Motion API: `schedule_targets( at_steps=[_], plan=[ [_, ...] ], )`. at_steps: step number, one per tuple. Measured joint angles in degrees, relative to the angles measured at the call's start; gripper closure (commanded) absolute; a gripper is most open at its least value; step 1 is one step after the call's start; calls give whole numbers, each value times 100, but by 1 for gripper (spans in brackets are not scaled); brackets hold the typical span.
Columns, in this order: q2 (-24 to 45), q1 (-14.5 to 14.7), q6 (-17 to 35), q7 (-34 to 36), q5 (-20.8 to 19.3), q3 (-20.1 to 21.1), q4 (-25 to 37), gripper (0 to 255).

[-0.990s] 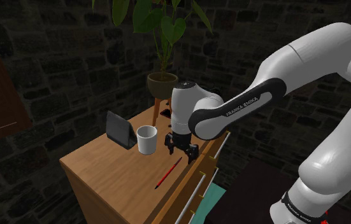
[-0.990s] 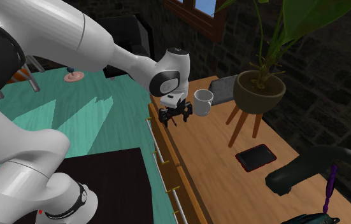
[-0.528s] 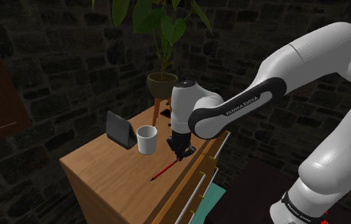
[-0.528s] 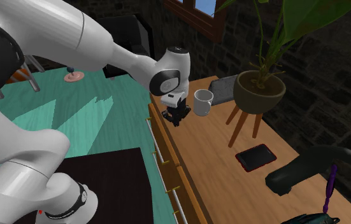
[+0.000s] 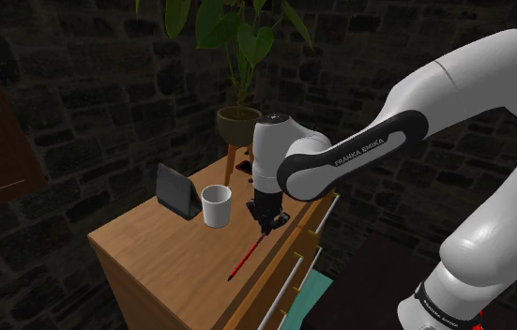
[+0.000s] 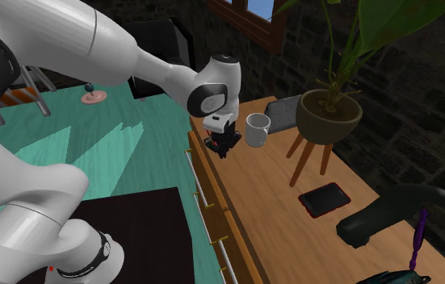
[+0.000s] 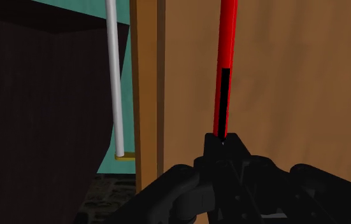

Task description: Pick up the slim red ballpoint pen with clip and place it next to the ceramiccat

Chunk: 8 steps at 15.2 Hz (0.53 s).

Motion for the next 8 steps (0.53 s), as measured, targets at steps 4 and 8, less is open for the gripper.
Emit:
schedule_targets(
  at_steps=[4, 8],
  plan=[
    [-268, 6, -307, -198, 242, -47, 125, 255],
    [-507, 26, -640, -353, 437, -111, 291, 255]
  ],
)
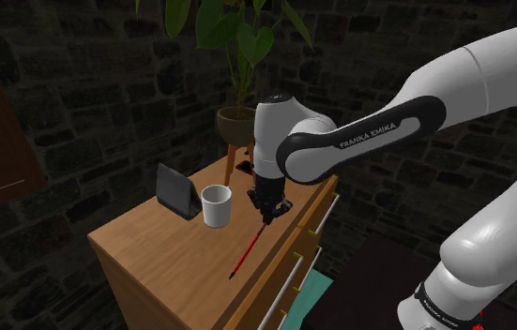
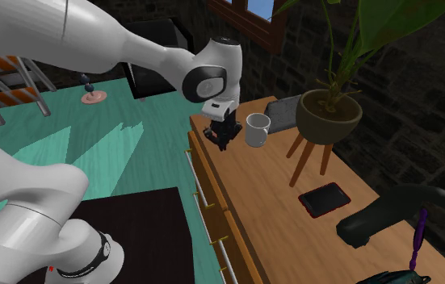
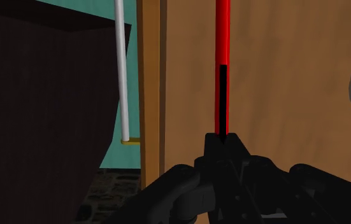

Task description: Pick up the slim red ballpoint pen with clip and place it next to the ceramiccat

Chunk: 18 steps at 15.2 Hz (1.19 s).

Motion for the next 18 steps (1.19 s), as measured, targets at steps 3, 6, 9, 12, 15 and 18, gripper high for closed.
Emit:
schedule_targets(
  at_steps=[3, 6, 9, 12, 15, 18],
  plan=[
    [-128, 16, -240, -66, 92, -38, 146, 255],
    [-213, 14, -466, -127, 143, -86, 308, 255],
    [-368, 30, -709, -218, 243, -153, 433, 255],
    [-456, 39, -941, -253, 292, -194, 597, 255],
    [-581, 53, -1187, -317, 362, -260, 745, 255],
    [-614, 47, -1420, -331, 367, -292, 951, 255]
  ],
)
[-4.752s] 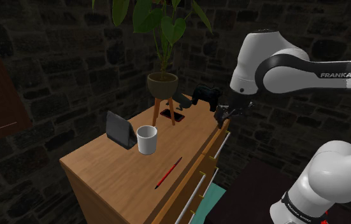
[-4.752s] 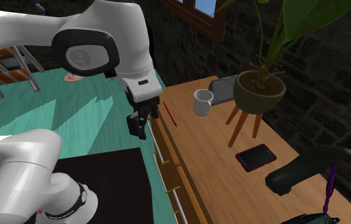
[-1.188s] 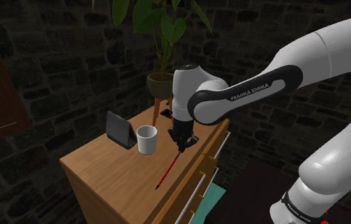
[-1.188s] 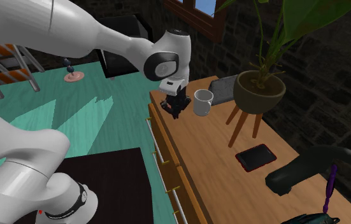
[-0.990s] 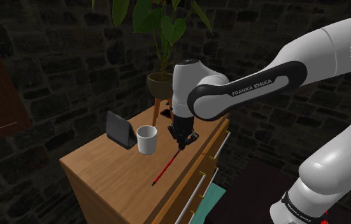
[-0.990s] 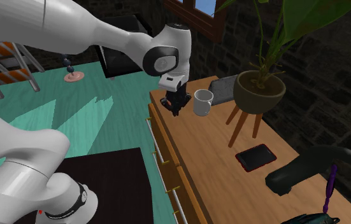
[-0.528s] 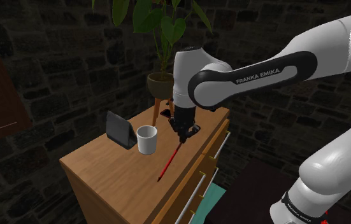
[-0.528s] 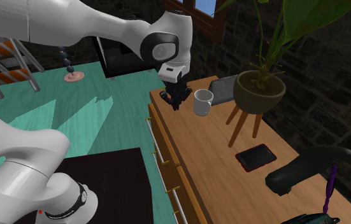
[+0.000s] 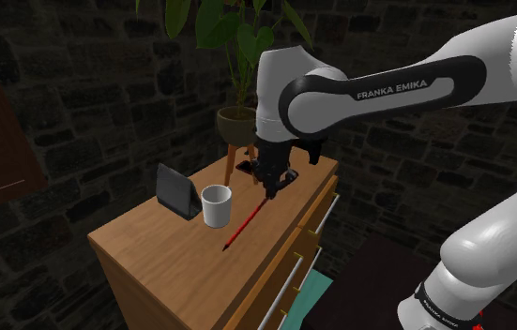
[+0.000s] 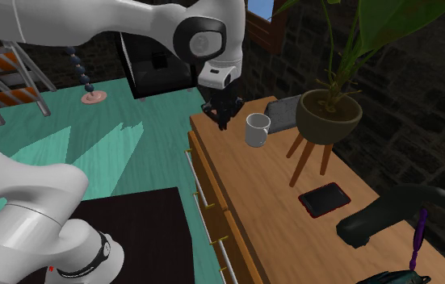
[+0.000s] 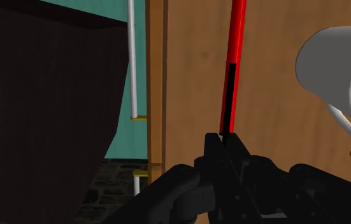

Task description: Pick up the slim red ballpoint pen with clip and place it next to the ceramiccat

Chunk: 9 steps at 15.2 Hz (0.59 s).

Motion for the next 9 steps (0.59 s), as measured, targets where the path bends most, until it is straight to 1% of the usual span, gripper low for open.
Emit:
schedule_targets(
  at_steps=[9],
  plan=[
    [-106, -15, -709, -50, 24, -112, 623, 255]
  ],
)
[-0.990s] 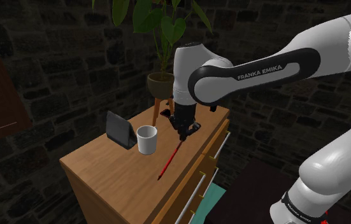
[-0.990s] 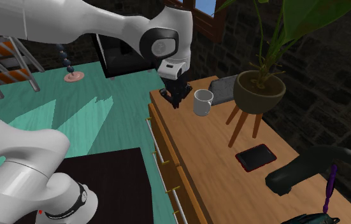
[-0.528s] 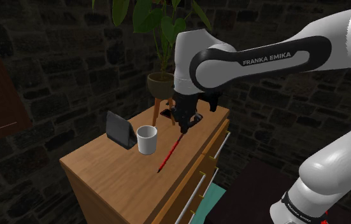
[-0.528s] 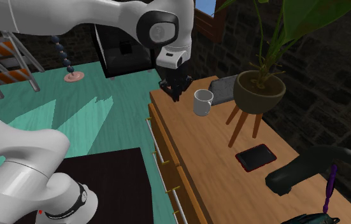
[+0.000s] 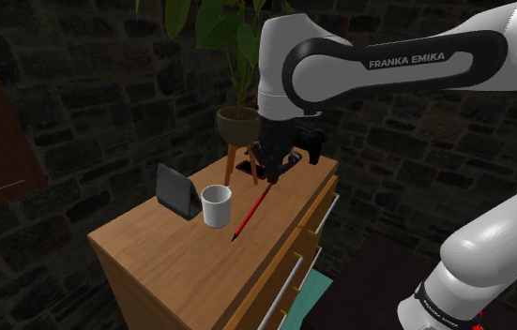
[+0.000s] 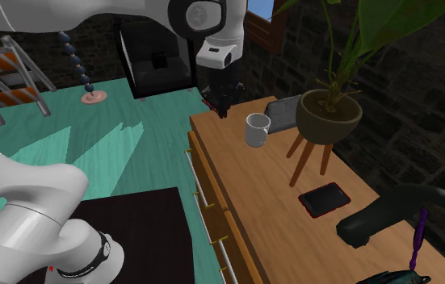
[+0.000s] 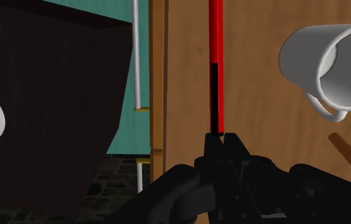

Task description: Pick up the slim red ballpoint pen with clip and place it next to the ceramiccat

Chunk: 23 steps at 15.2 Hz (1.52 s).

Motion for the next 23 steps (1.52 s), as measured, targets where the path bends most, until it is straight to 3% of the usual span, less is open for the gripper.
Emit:
schedule_targets(
  at_steps=[13, 23],
  plan=[
    [110, -60, -969, 47, -102, -54, 1055, 255],
    [477, -525, -973, -989, -470, -694, 1297, 255]
  ],
)
